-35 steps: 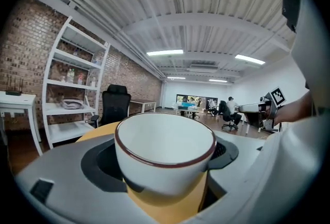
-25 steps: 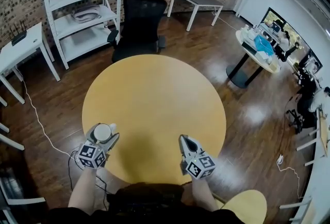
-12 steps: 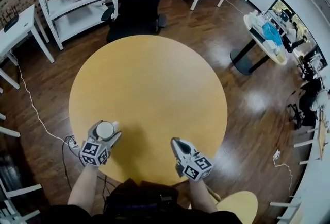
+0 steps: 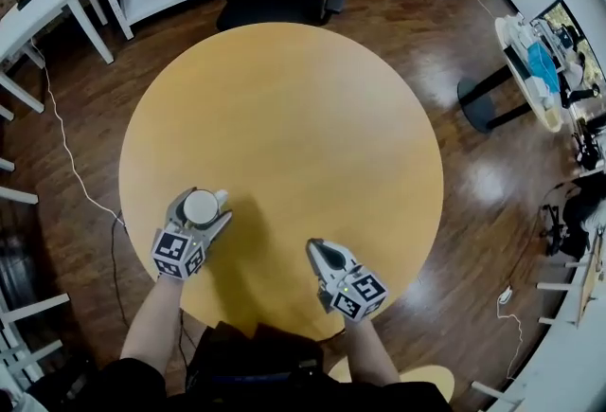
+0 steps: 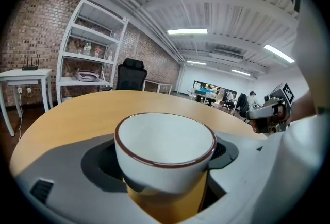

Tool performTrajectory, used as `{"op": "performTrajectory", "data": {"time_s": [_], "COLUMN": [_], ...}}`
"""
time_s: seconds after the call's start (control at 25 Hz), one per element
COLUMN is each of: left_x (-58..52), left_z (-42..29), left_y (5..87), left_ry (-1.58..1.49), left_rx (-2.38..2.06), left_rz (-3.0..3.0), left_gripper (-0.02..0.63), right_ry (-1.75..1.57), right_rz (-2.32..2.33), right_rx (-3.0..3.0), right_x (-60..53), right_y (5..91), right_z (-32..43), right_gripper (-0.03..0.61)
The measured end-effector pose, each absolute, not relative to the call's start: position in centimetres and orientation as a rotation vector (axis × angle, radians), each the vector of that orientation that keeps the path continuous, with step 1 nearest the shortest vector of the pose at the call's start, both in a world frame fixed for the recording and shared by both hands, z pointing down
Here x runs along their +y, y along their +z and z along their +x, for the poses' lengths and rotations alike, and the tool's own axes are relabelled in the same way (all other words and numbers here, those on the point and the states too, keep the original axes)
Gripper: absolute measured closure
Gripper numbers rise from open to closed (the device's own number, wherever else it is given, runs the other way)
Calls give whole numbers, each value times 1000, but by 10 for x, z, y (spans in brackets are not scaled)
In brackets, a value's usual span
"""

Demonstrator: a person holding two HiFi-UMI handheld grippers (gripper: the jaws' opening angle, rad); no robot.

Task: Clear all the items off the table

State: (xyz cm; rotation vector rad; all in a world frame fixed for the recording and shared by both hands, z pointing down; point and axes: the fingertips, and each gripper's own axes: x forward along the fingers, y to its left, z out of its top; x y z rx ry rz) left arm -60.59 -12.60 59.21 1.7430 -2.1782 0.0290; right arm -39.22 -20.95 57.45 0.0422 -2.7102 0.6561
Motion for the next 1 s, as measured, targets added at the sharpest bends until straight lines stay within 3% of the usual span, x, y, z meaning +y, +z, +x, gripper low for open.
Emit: {"op": "performTrajectory", "data": {"time_s": [0.36, 1.0], "left_x": [-155, -155], "left_z": [-622, -616], "left_y": [599, 601], "left_ry": [15, 29], "left_rx": [-2225, -2340], "left_rz": [1742, 1708], "left_gripper": [198, 196], "right_ry": [312, 270], "right_rz": [-103, -118], "right_rx": [-2650, -2627], "right_x": [-220, -217], "right_y": [594, 597], "right_z": [-409, -428], "right_gripper": [574, 574]}}
